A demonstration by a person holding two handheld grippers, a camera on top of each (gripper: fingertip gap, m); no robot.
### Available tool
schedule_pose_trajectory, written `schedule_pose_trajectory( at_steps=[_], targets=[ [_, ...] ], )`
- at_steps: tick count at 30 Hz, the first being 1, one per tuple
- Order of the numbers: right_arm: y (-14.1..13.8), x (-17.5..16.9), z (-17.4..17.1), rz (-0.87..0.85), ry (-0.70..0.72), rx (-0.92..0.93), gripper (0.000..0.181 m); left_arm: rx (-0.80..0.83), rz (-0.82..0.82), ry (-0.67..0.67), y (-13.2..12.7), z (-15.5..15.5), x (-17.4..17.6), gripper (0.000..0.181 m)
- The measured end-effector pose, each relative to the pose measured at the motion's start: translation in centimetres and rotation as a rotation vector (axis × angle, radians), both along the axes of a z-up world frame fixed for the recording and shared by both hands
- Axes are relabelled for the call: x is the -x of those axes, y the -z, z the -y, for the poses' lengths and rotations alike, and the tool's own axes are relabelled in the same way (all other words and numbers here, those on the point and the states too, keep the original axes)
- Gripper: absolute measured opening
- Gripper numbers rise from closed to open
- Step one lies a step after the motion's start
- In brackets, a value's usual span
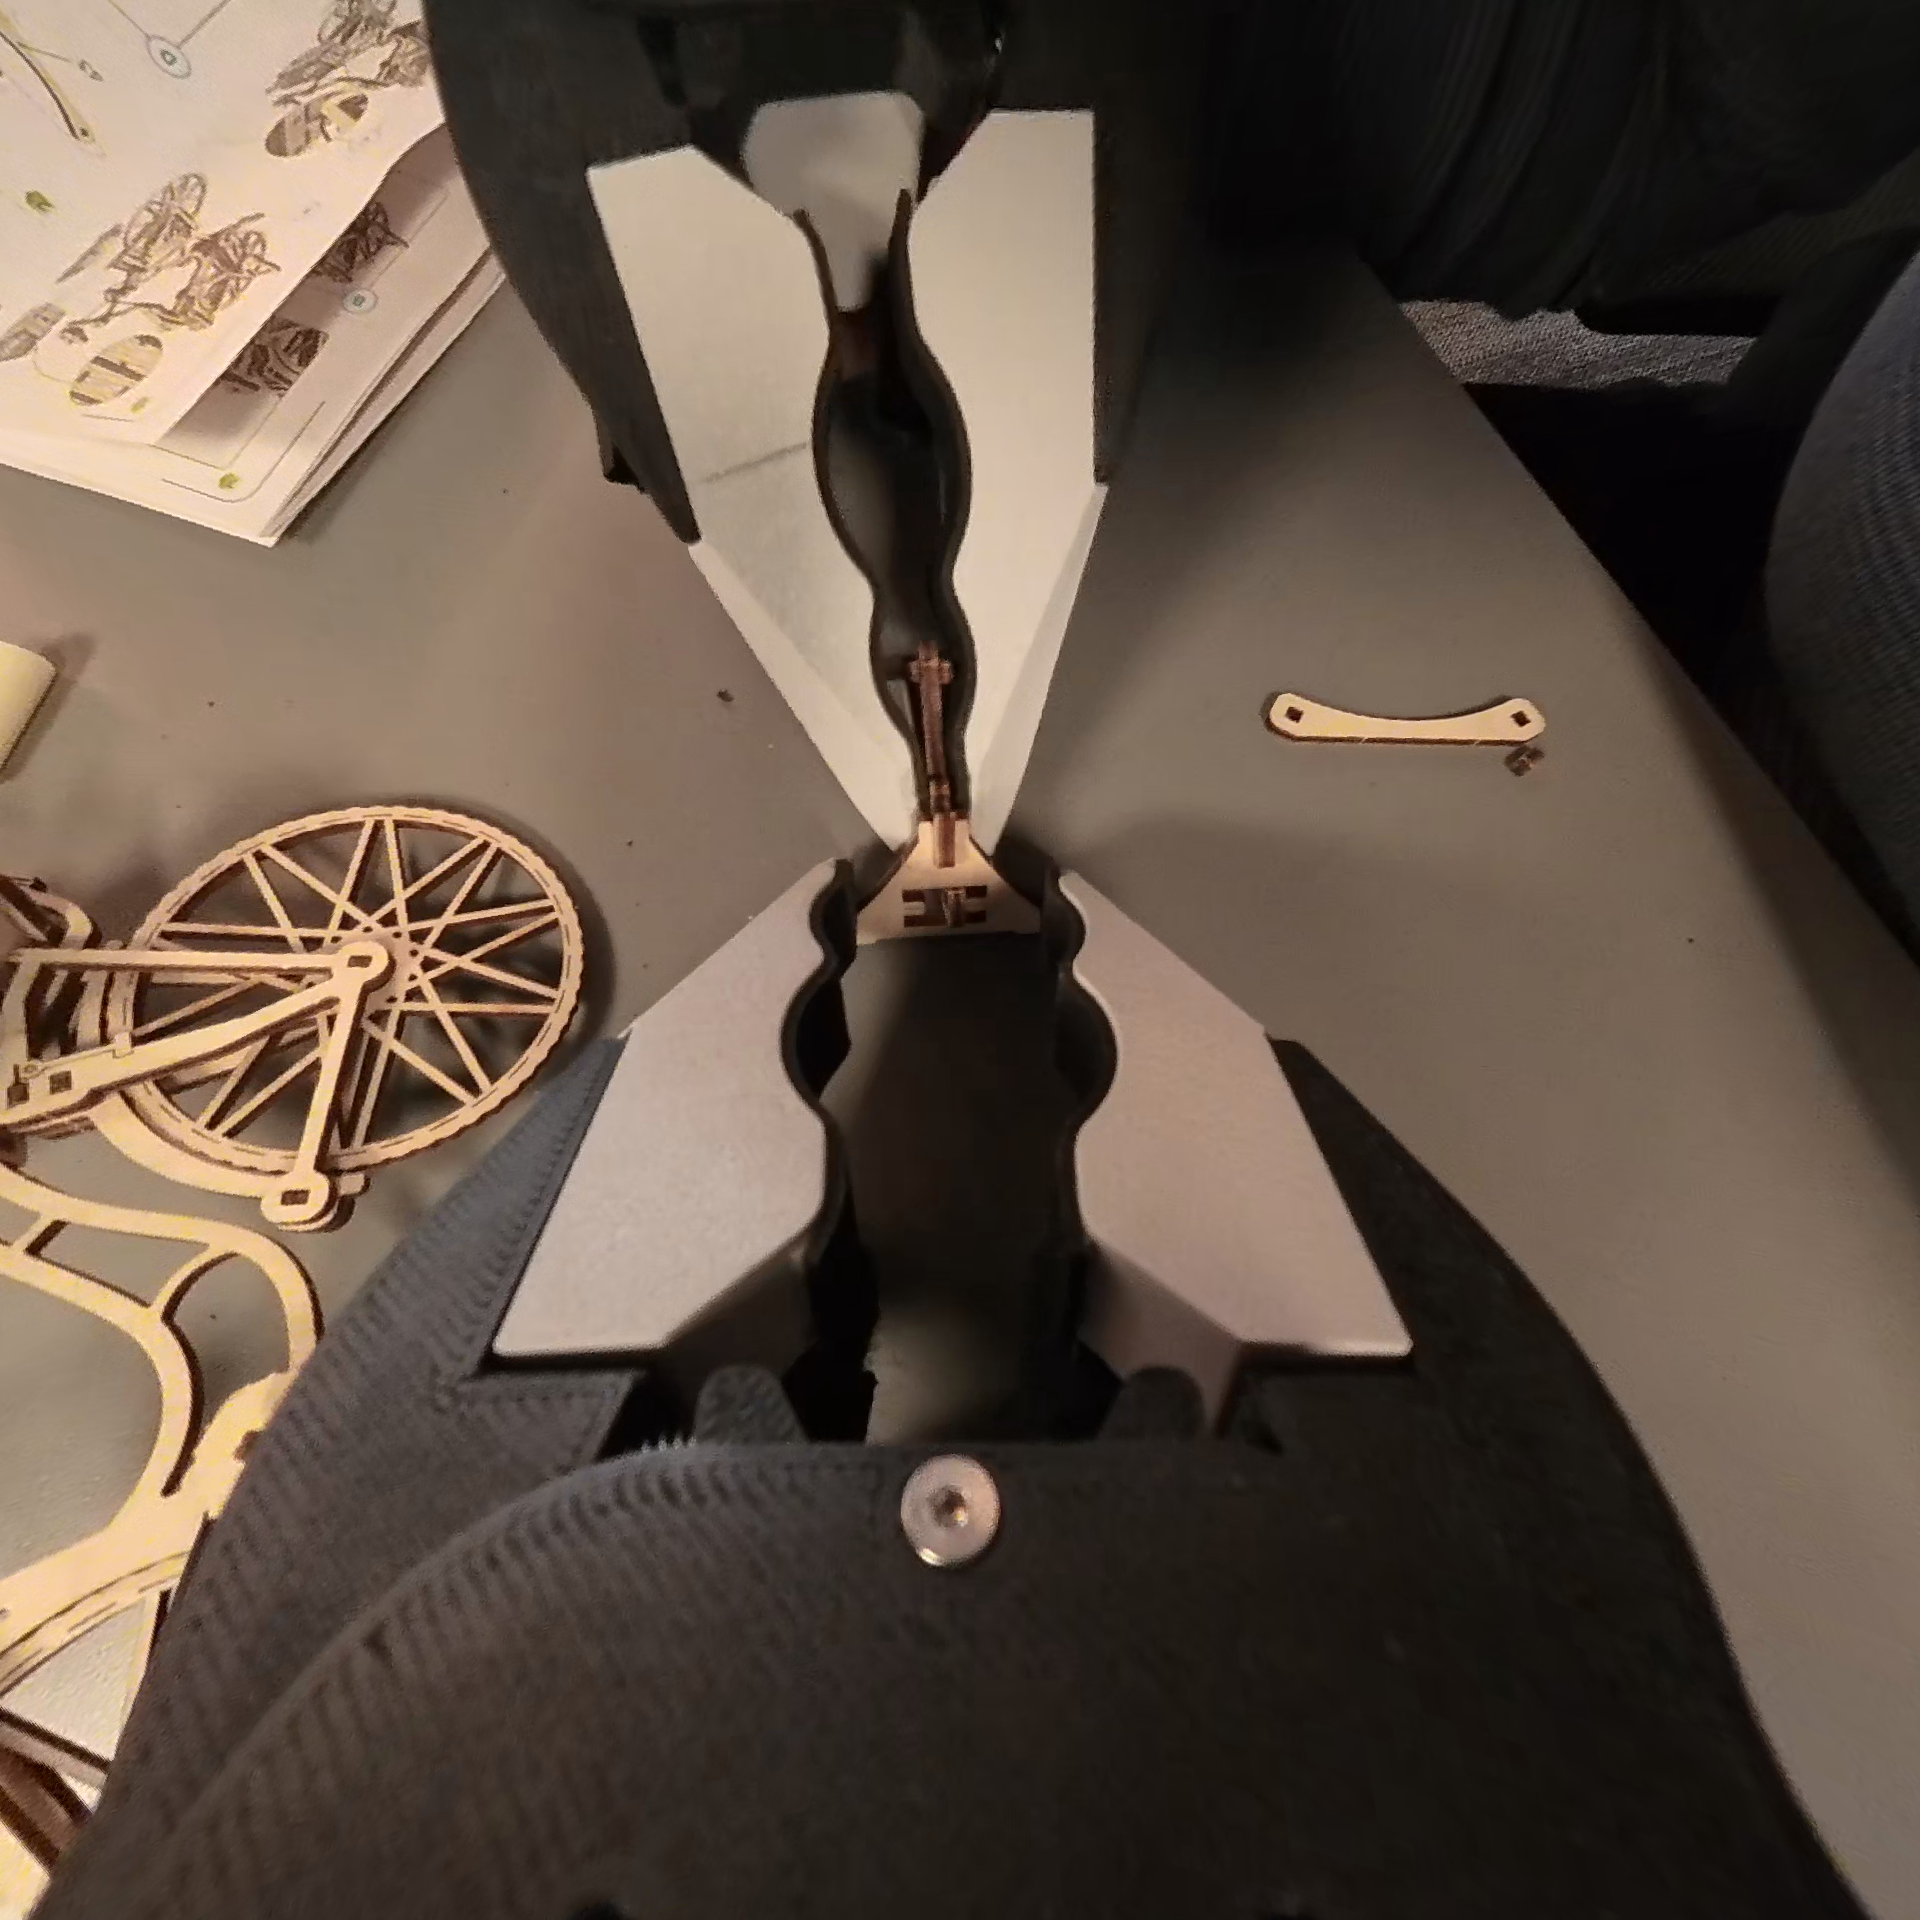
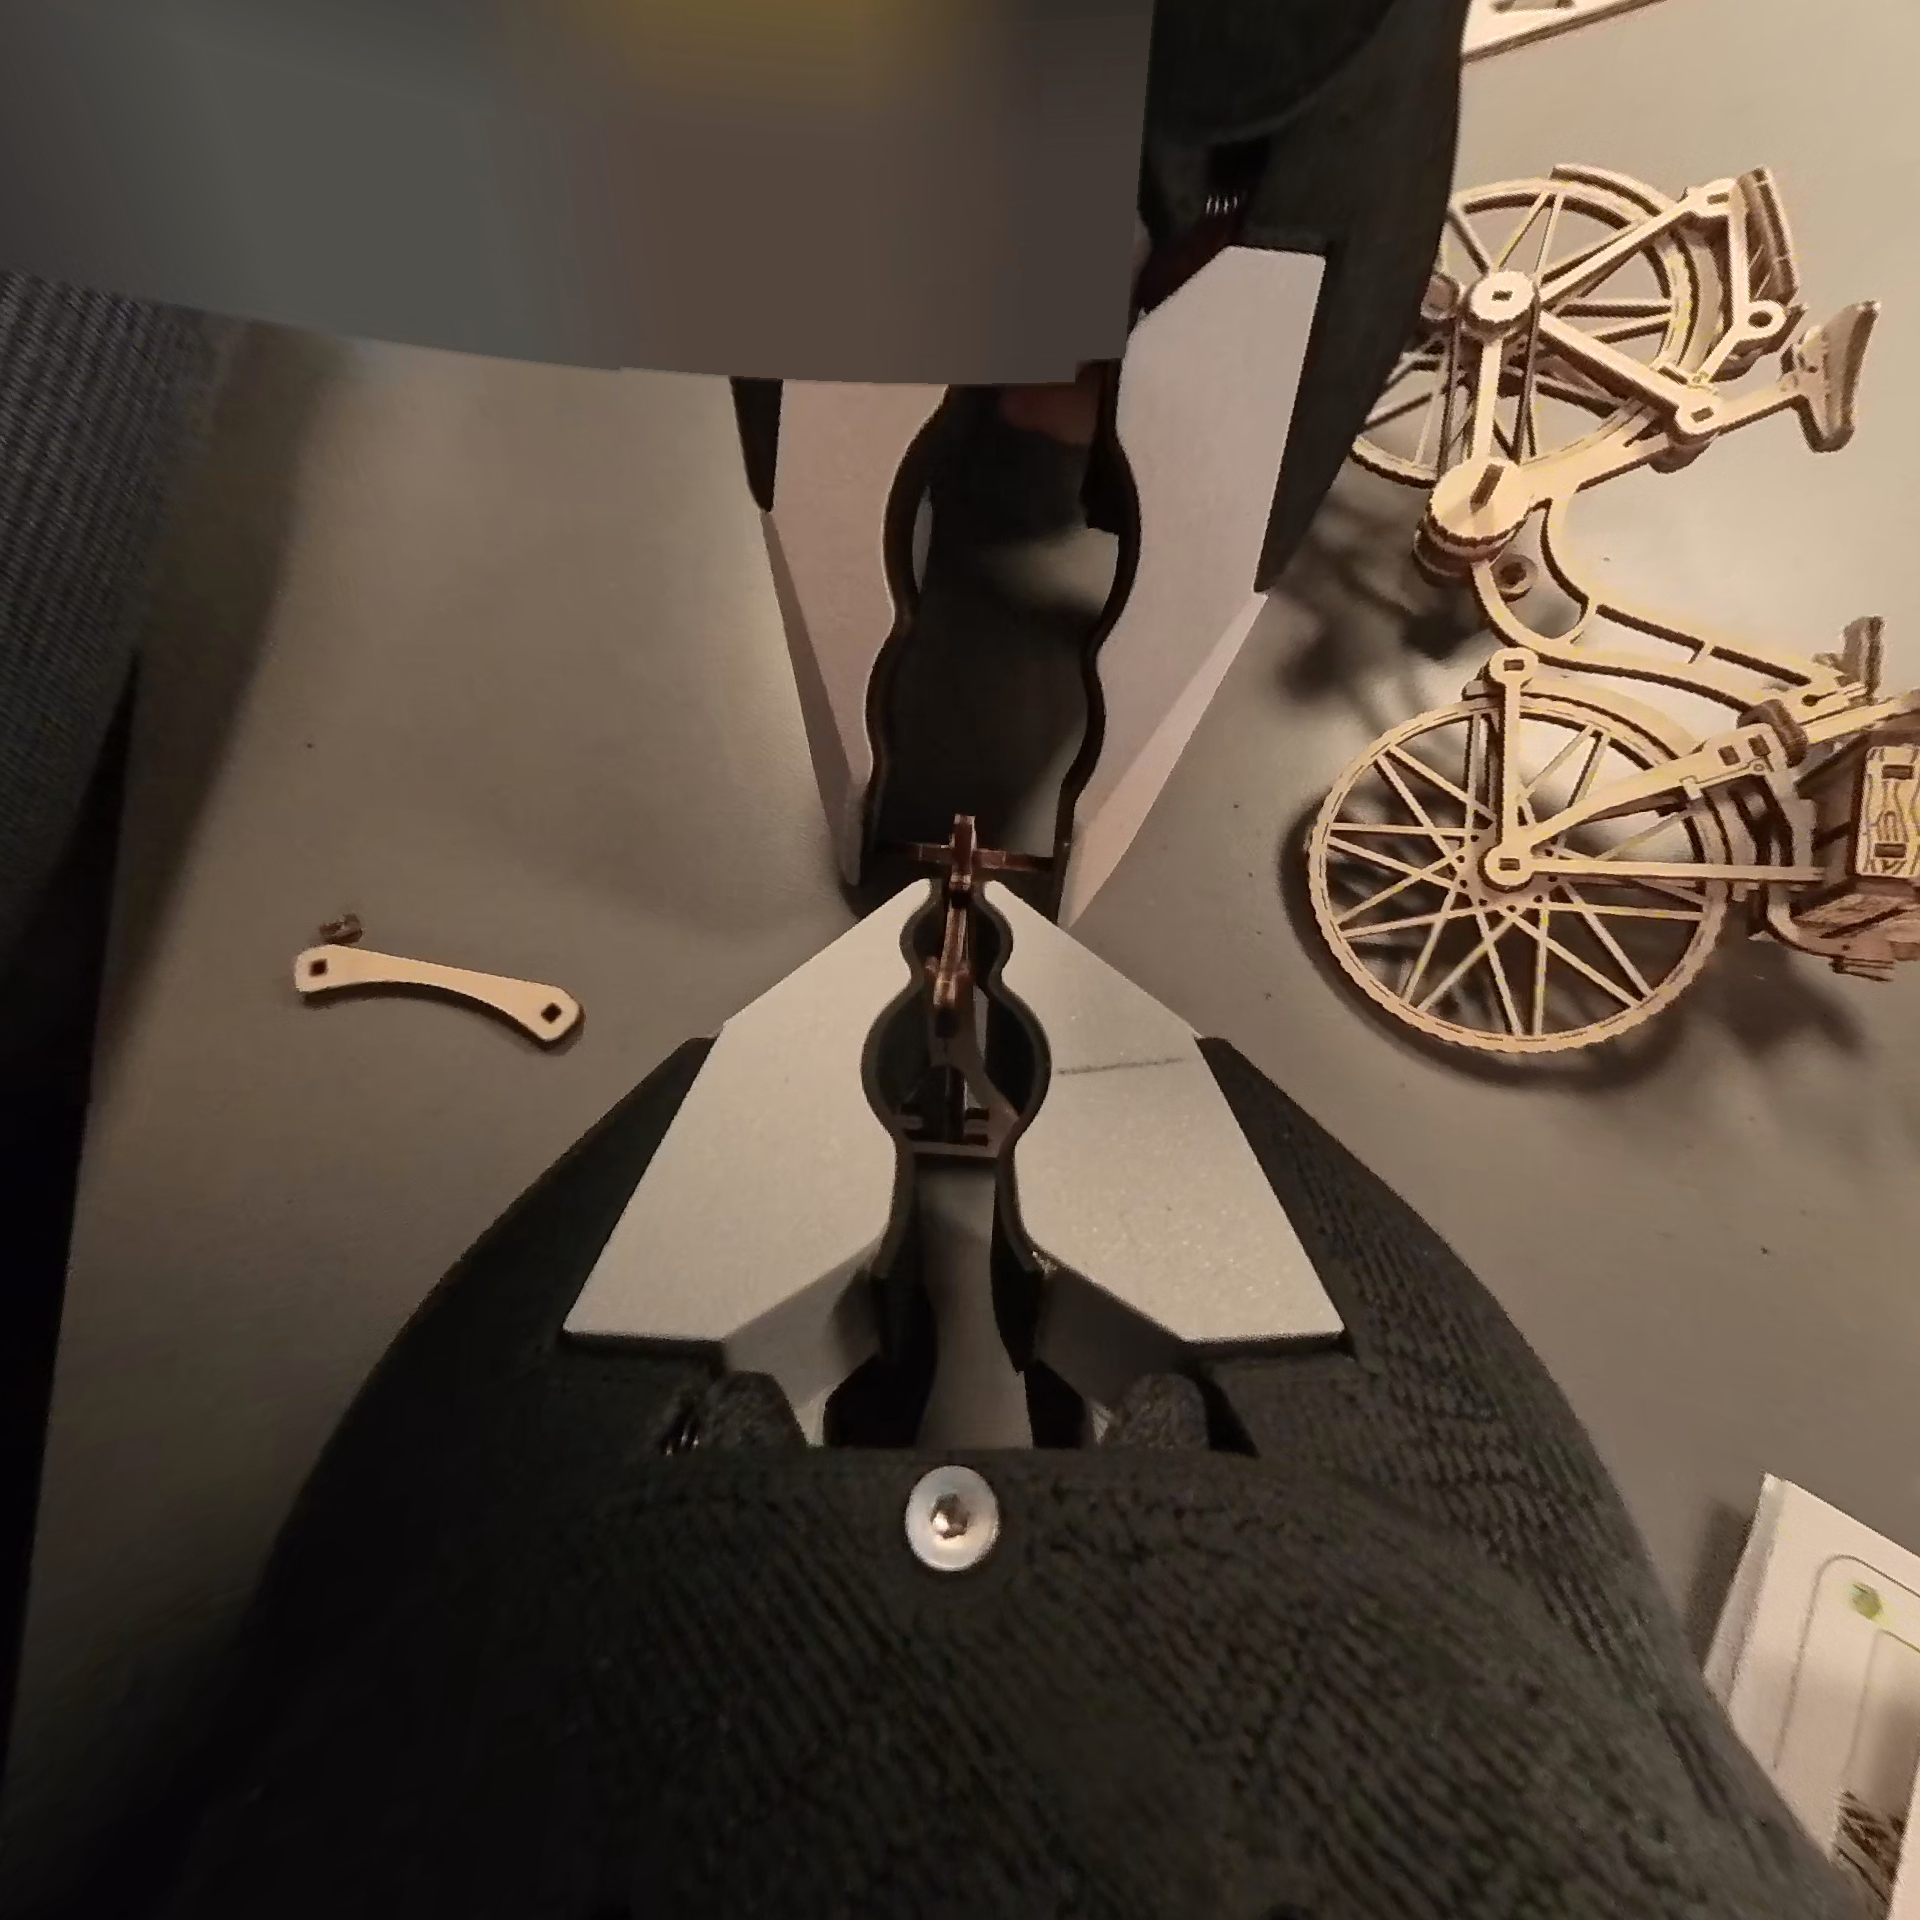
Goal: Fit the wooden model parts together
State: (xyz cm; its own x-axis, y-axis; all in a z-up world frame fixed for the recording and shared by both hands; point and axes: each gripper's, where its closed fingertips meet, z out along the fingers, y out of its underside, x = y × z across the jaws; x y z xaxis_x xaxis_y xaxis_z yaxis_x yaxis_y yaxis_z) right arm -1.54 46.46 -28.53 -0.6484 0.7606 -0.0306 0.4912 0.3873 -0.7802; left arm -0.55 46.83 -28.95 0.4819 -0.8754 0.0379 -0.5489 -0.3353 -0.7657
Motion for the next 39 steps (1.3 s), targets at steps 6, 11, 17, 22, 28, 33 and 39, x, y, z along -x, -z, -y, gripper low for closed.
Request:
schedule_pose_trajectory(
  at_steps=[6,11,17,22,28,33,39],
  targets=[
    [0.13,-0.13,-0.18,0.038,0.011,0.033,0.012,-0.003,-0.002,0.0,0.01,0.01,0.0,0.036],
    [-0.02,-0.26,-0.04,0.042,0.0,0.053,0.003,-0.006,-0.004,0.0,0.03,0.01,0.0,0.036],
    [0.03,-0.16,-0.08,0.026,0.0,0.028,0.001,-0.009,-0.005,0.001,0.04,0.0,0.01,0.036],
    [0.05,-0.12,-0.1,0.004,-0.008,0.0,0.001,-0.001,-0.001,0.001,0.04,0.0,0.0,0.036],
    [0.1,-0.15,-0.12,-0.008,-0.014,-0.019,0.001,0.005,0.003,0.001,0.06,-0.01,0.01,0.035],
    [0.1,-0.18,-0.12,-0.023,-0.021,-0.038,0.001,0.012,0.007,-0.001,0.06,-0.06,0.01,0.035],
    [0.08,-0.19,-0.09,-0.045,-0.029,-0.067,0.001,0.015,0.01,-0.002,0.05,-0.09,0.0,0.035]
  ],
)
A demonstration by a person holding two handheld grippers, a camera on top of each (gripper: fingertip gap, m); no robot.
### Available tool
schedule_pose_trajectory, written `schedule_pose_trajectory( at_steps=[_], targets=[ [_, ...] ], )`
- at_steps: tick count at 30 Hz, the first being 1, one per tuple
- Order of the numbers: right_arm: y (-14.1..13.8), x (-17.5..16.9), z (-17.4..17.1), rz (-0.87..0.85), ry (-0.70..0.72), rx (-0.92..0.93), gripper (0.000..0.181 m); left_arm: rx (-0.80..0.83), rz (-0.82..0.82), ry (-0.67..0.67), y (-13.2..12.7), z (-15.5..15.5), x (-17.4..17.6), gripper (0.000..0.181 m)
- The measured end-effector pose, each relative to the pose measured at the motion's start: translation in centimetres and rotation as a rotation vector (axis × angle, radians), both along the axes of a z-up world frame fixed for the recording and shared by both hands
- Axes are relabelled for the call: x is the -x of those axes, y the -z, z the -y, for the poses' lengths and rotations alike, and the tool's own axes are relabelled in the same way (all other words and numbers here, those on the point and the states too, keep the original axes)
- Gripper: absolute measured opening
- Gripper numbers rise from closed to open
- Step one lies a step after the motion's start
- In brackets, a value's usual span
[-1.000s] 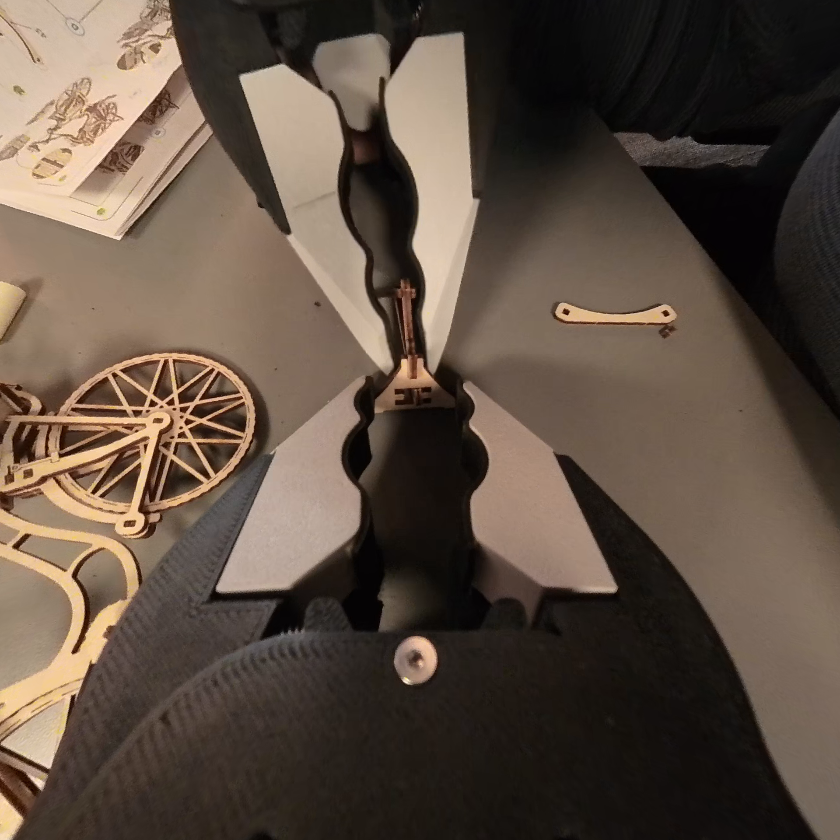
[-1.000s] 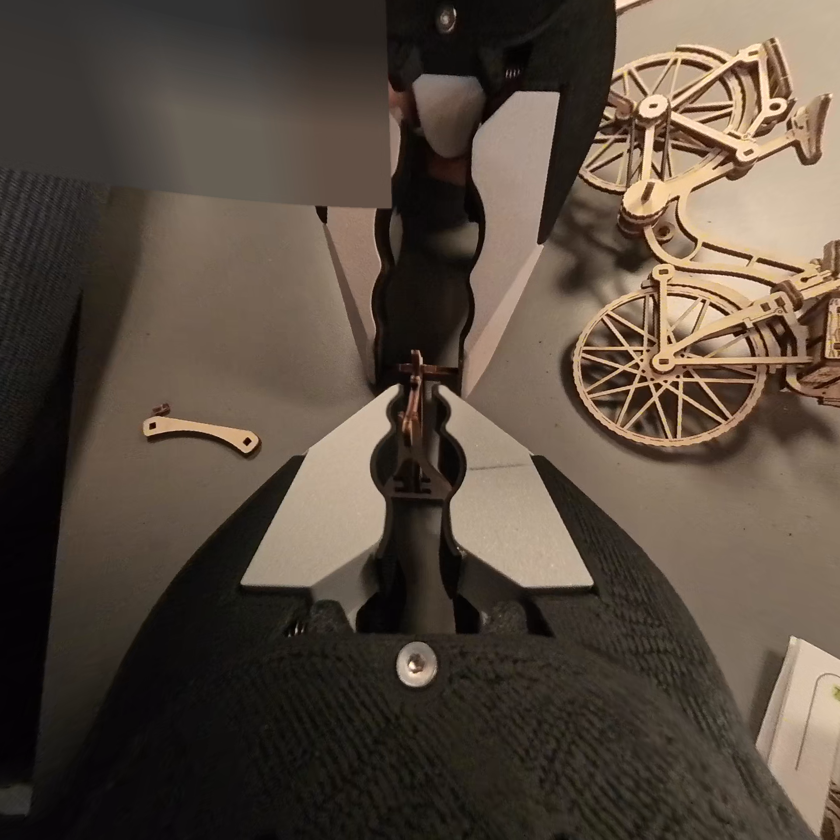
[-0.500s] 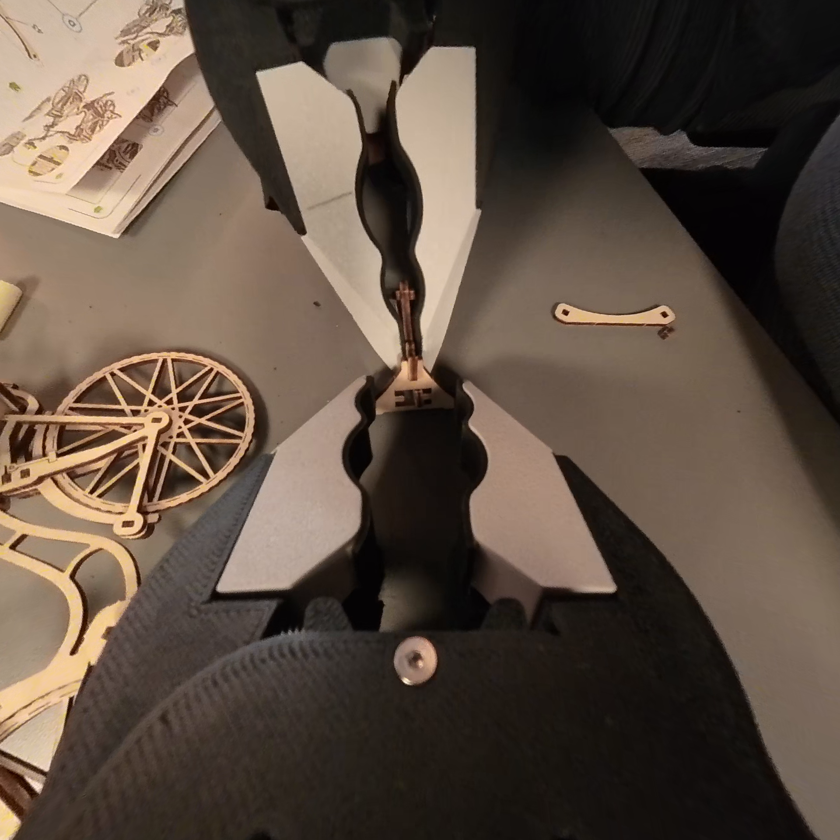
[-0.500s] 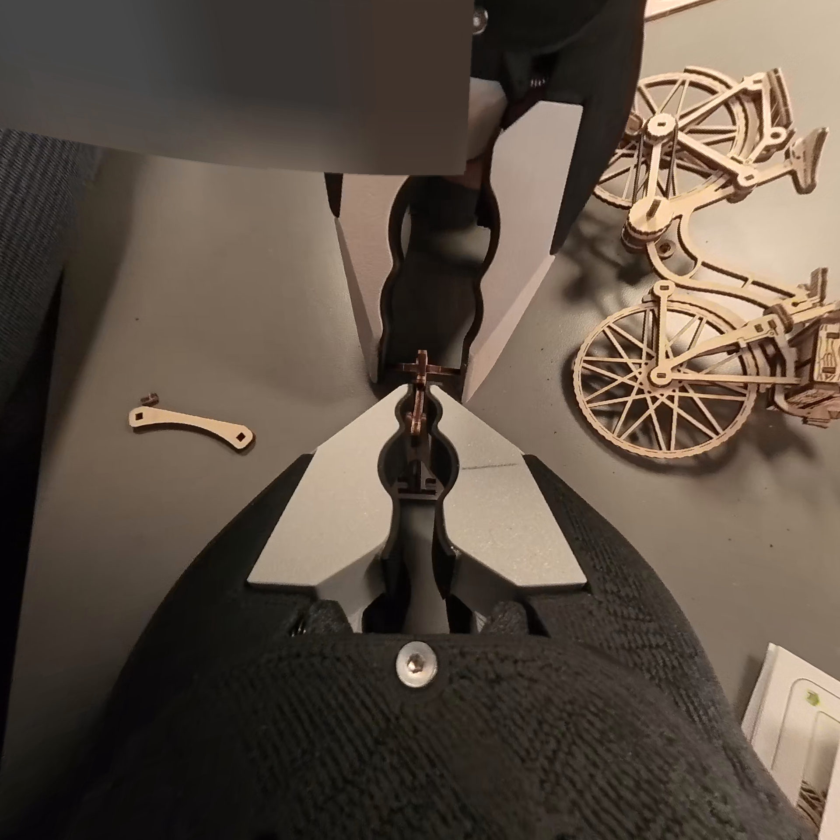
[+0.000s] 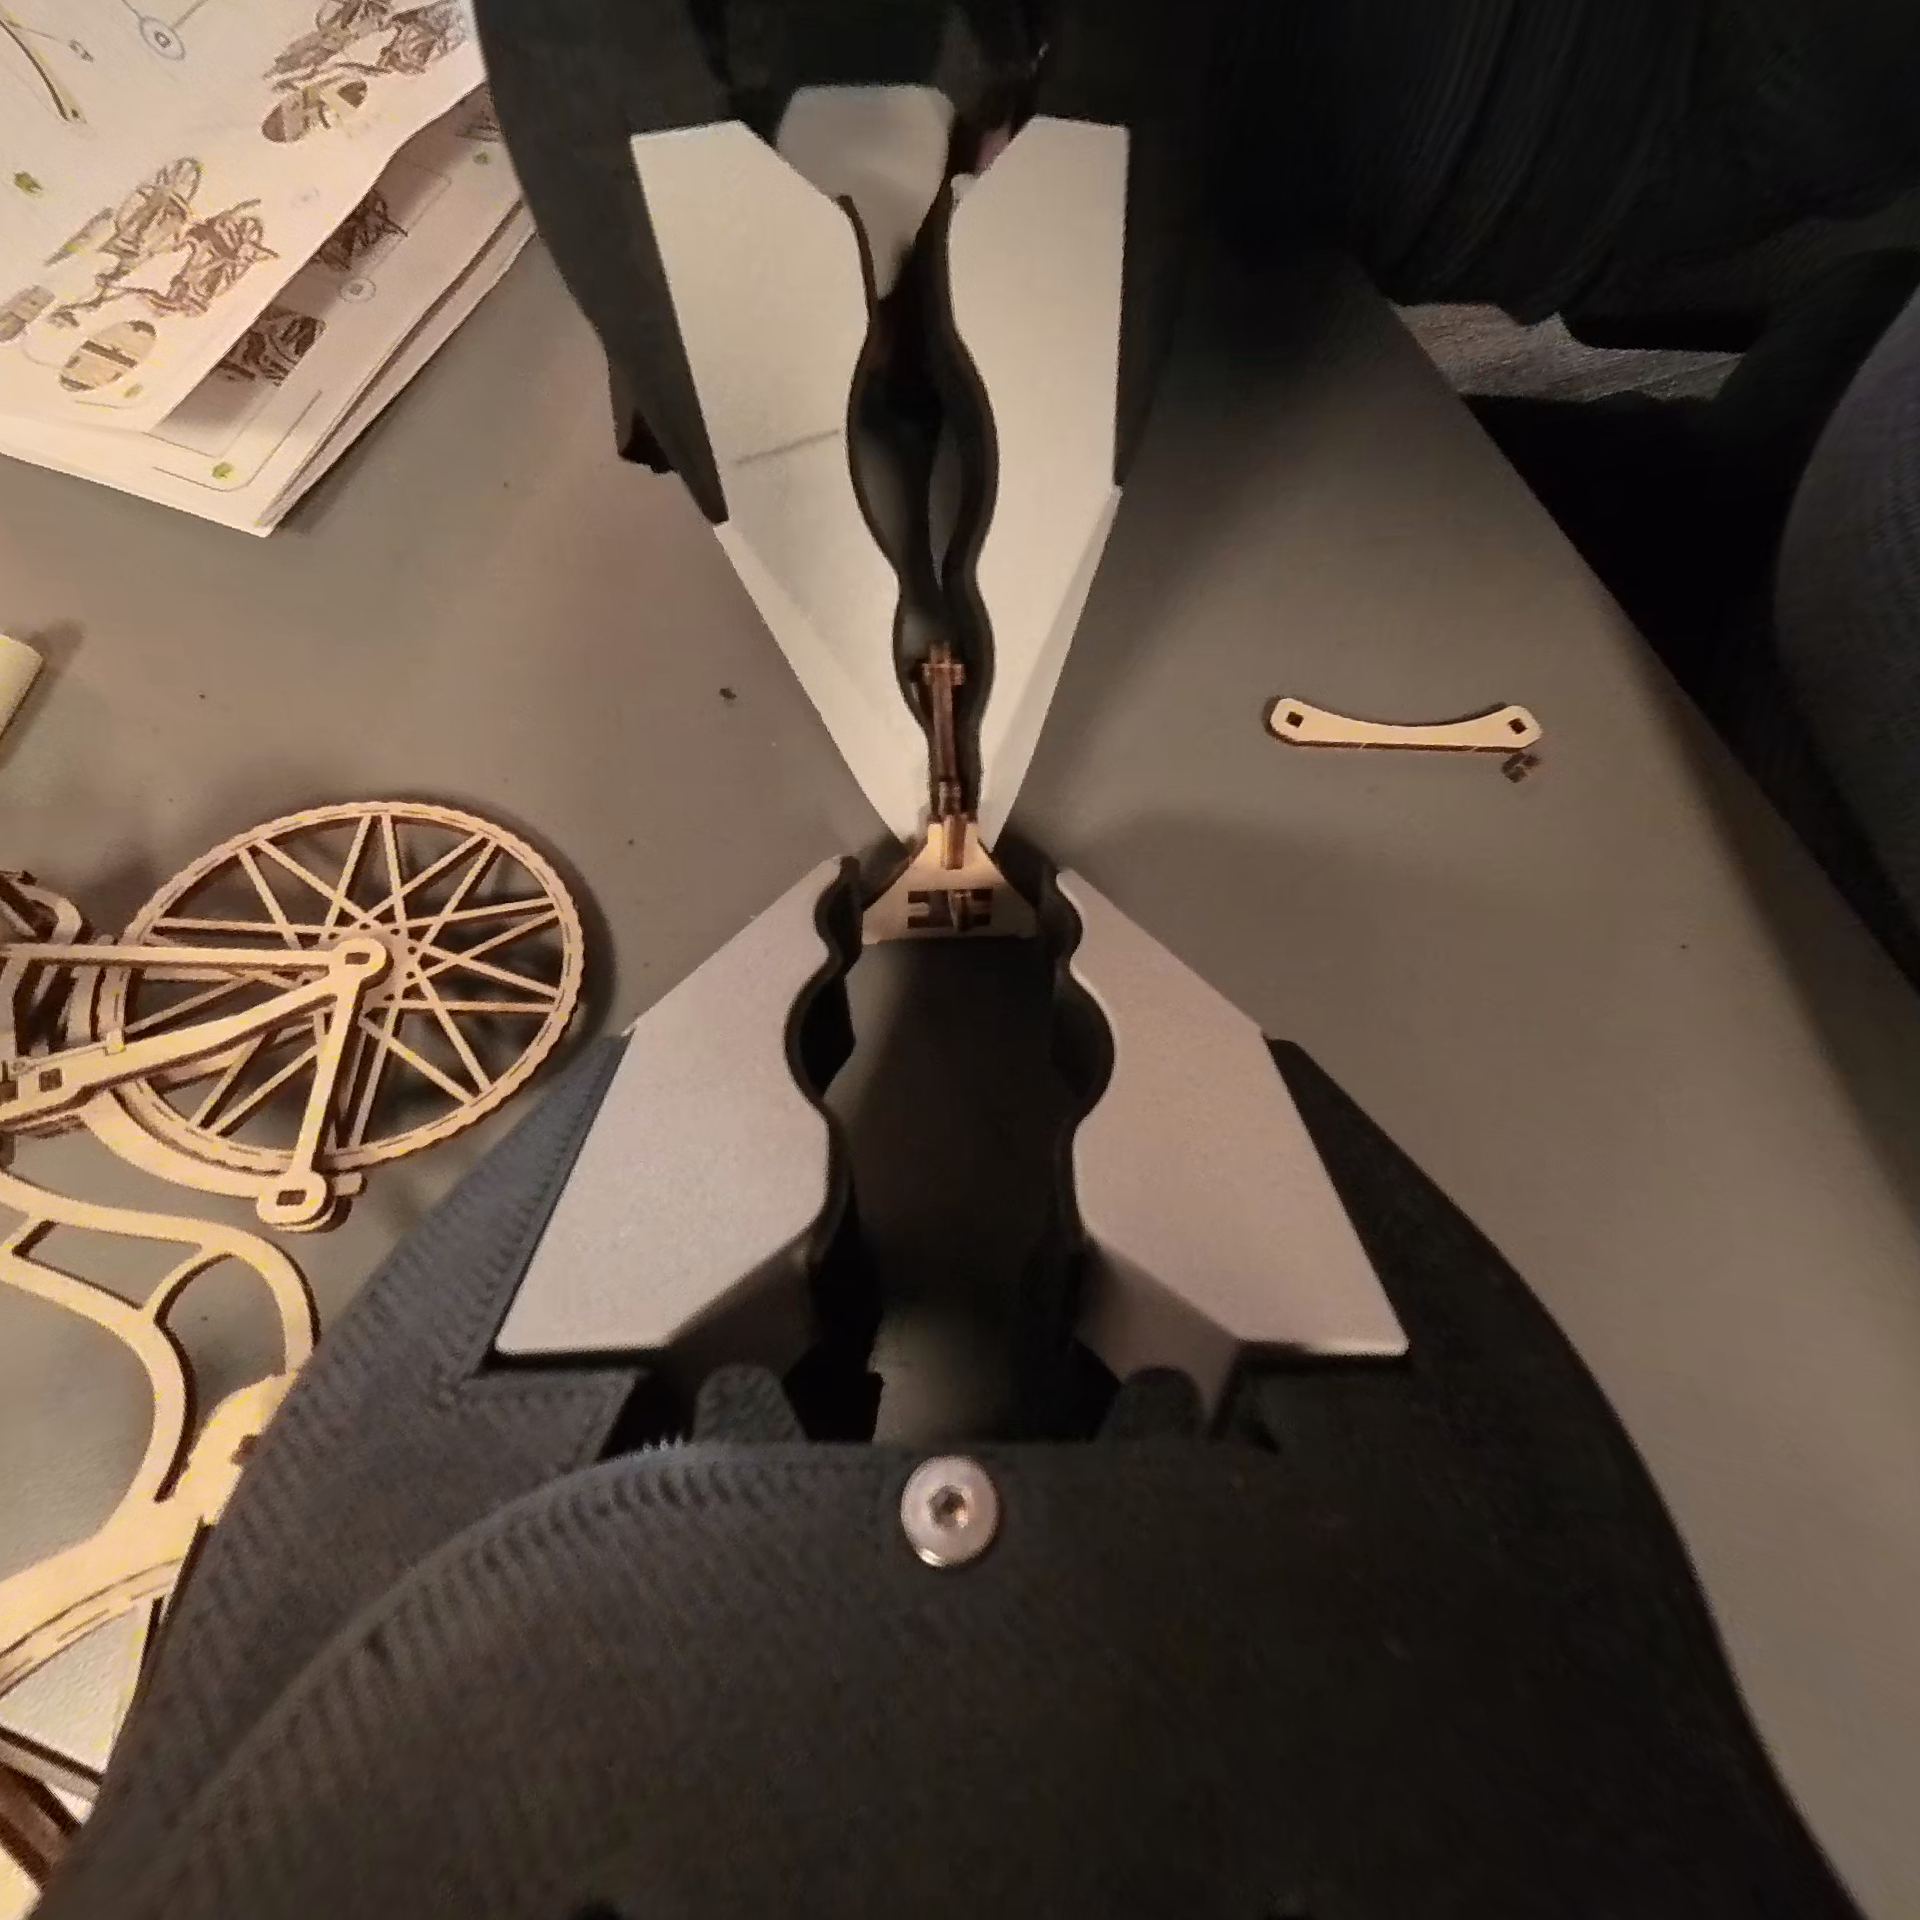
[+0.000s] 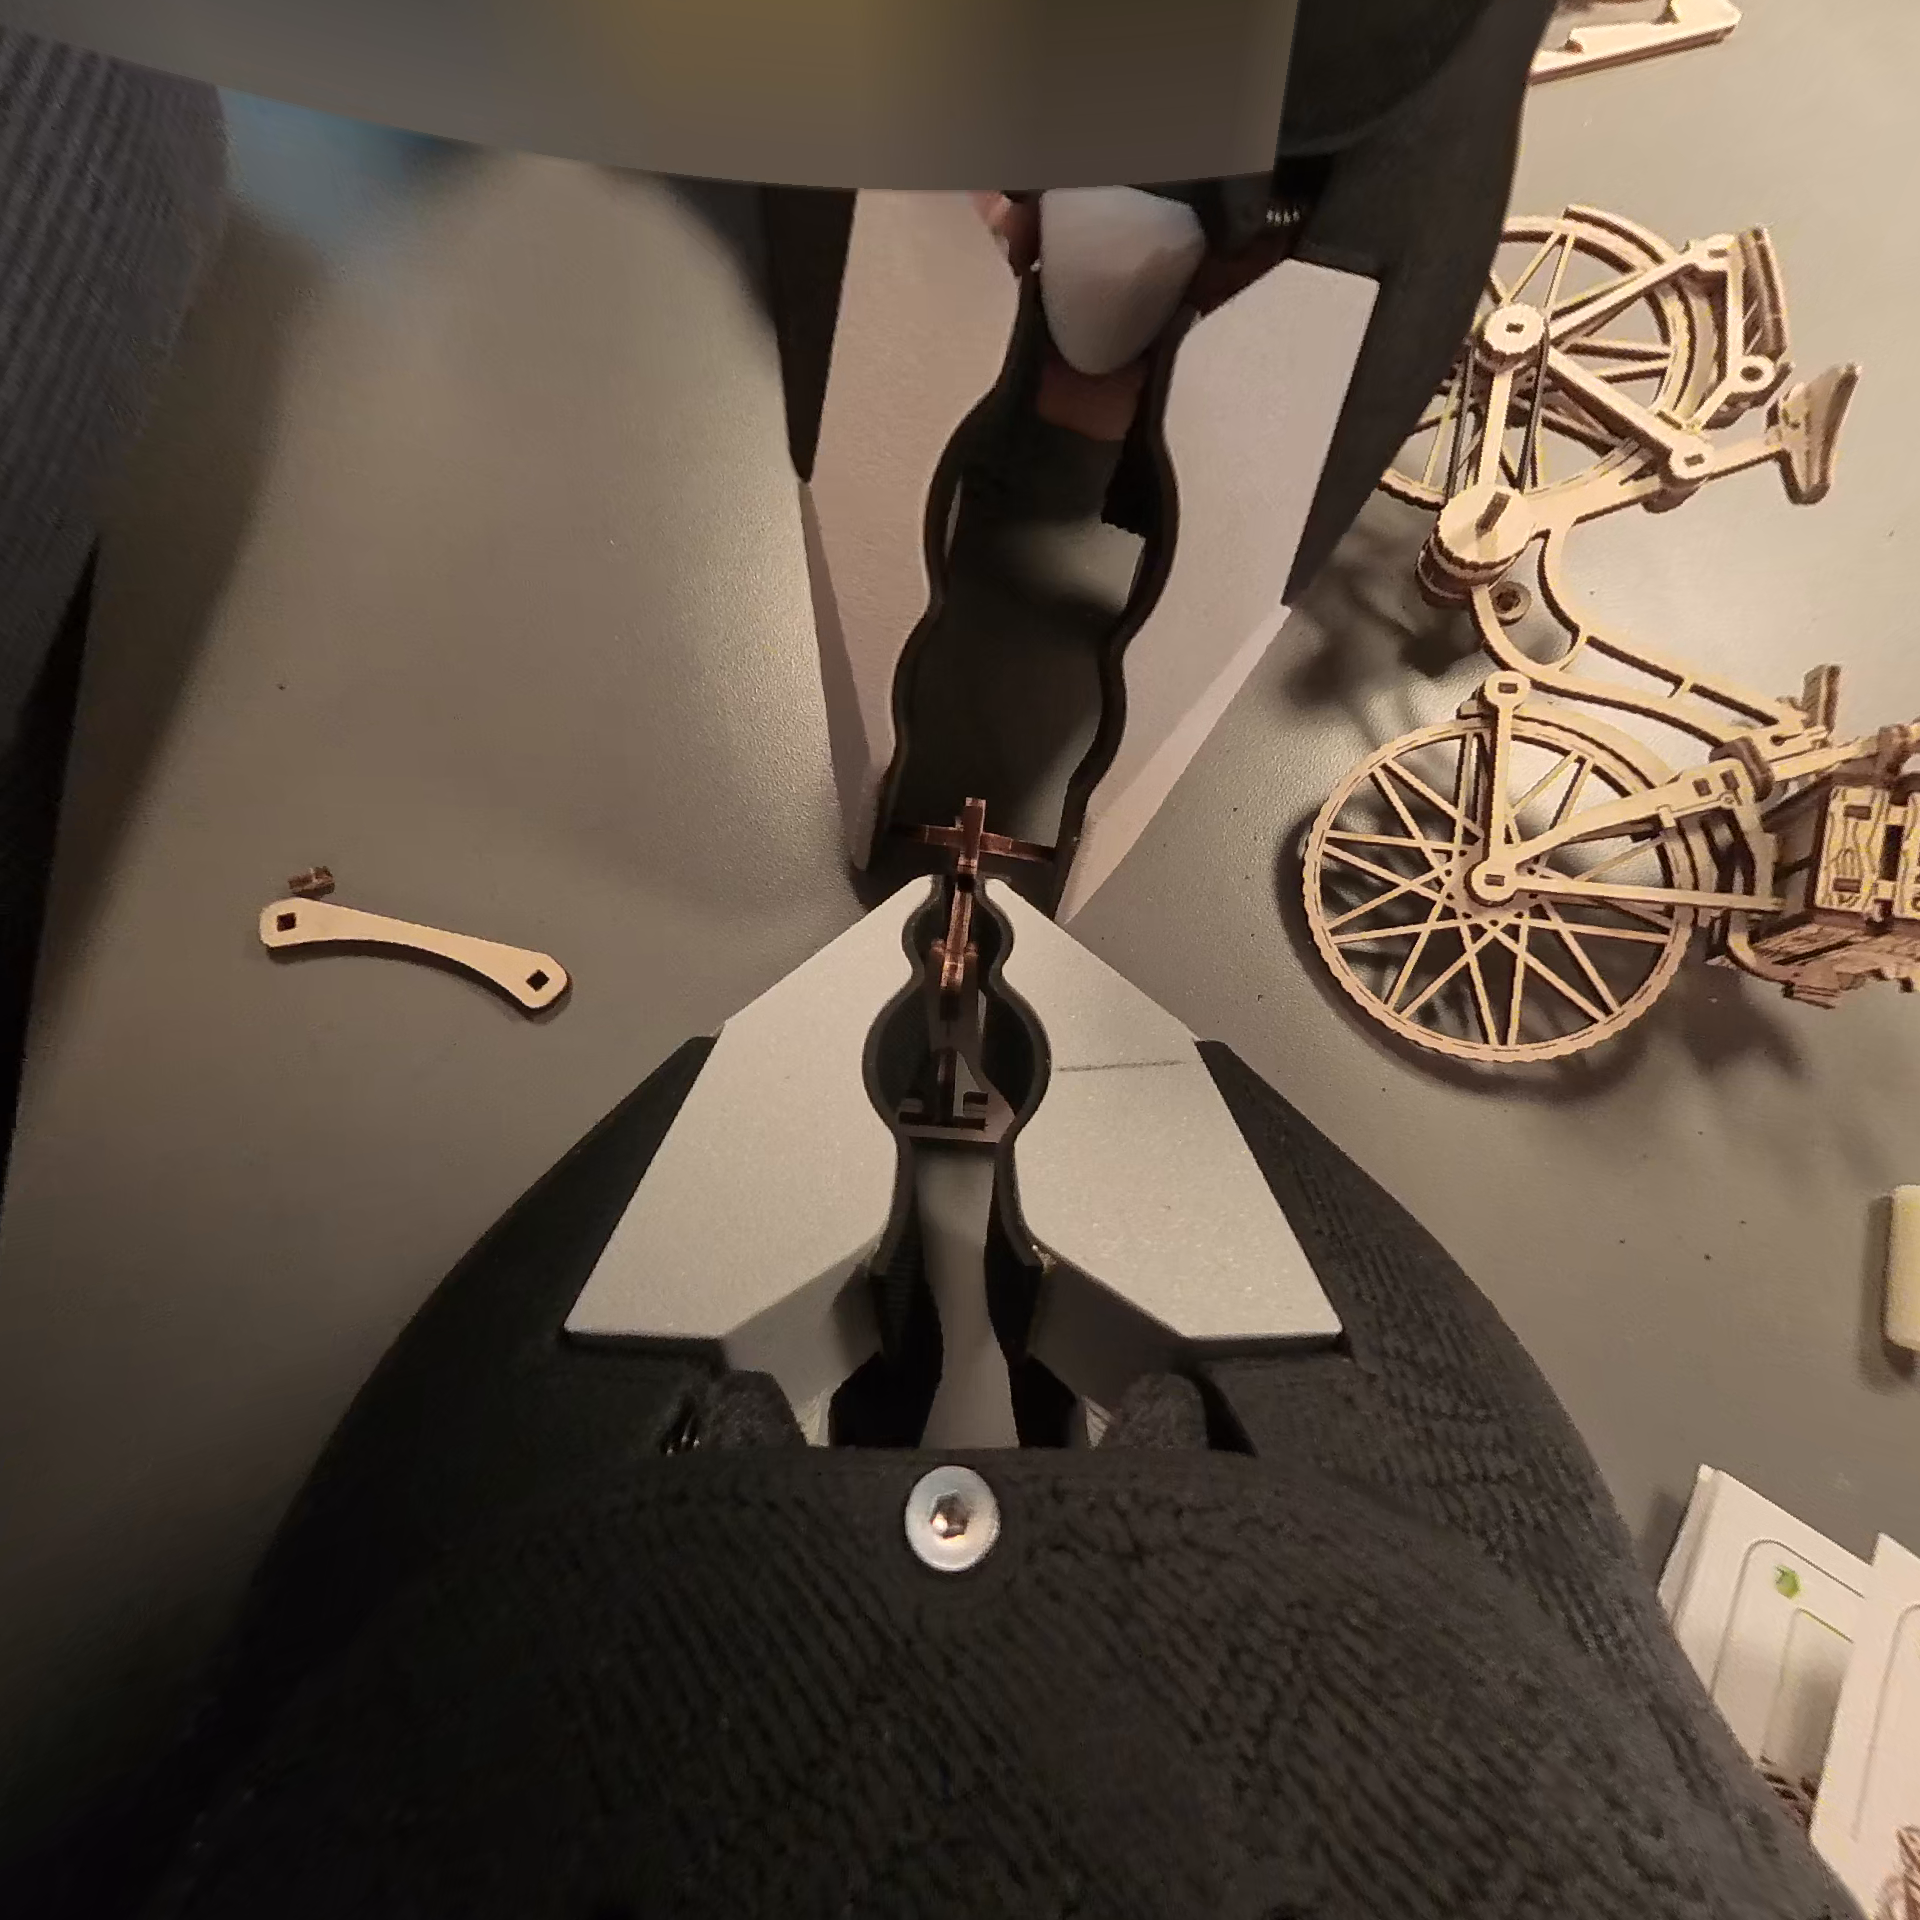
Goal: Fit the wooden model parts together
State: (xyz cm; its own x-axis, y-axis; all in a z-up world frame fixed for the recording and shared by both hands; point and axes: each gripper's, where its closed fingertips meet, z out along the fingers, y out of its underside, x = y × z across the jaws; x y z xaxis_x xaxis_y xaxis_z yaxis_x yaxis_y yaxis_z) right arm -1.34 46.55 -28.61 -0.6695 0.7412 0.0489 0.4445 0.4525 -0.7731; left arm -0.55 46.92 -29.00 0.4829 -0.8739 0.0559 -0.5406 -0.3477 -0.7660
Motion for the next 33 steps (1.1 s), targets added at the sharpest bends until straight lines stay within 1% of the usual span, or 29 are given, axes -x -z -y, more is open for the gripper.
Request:
schedule_pose_trajectory(
  at_steps=[5,12,13,16,18,19,21,23,25,27,33],
  targets=[
    [0.0,0.1,-0.1,0.005,0.009,0.008,0.001,-0.003,-0.002,-0.003,0.0,0.0,0.0,0.034],
    [0.1,0.3,-0.3,0.011,0.034,0.008,0.001,-0.038,-0.022,-0.064,0.0,-0.2,0.4,0.035],
    [0.1,0.3,-0.3,0.012,0.034,0.007,0.001,-0.05,-0.028,-0.085,-0.1,-0.3,0.6,0.039],
    [0.1,0.4,-0.2,0.012,0.034,0.007,0.001,-0.084,-0.049,-0.14,-0.1,-0.5,1.3,0.062],
    [0.1,0.4,-0.2,0.013,0.034,0.008,0.001,-0.098,-0.056,-0.155,-0.2,-0.1,1.6,0.07],
    [0.1,0.4,-0.2,0.014,0.035,0.009,0.001,-0.12,-0.059,-0.157,-0.4,0.1,1.7,0.069],
    [0.1,0.4,-0.3,0.013,0.039,0.009,0.001,-0.152,-0.058,-0.148,-0.6,0.6,1.7,0.06],
    [0.1,0.5,-0.3,0.013,0.044,0.01,0.0,-0.15,-0.083,-0.128,-0.3,0.8,1.5,0.05],
    [0.1,0.5,-0.4,0.016,0.051,0.014,0.0,-0.131,-0.072,-0.089,-0.2,1.3,1.1,0.032],
    [0.1,0.5,-0.4,0.017,0.051,0.015,0.001,-0.116,-0.066,-0.077,-0.2,1.4,1.0,0.023],
    [0.1,0.6,-0.4,0.02,0.054,0.019,0.001,-0.109,-0.056,-0.077,-0.2,1.4,0.9,0.024]
  ],
)
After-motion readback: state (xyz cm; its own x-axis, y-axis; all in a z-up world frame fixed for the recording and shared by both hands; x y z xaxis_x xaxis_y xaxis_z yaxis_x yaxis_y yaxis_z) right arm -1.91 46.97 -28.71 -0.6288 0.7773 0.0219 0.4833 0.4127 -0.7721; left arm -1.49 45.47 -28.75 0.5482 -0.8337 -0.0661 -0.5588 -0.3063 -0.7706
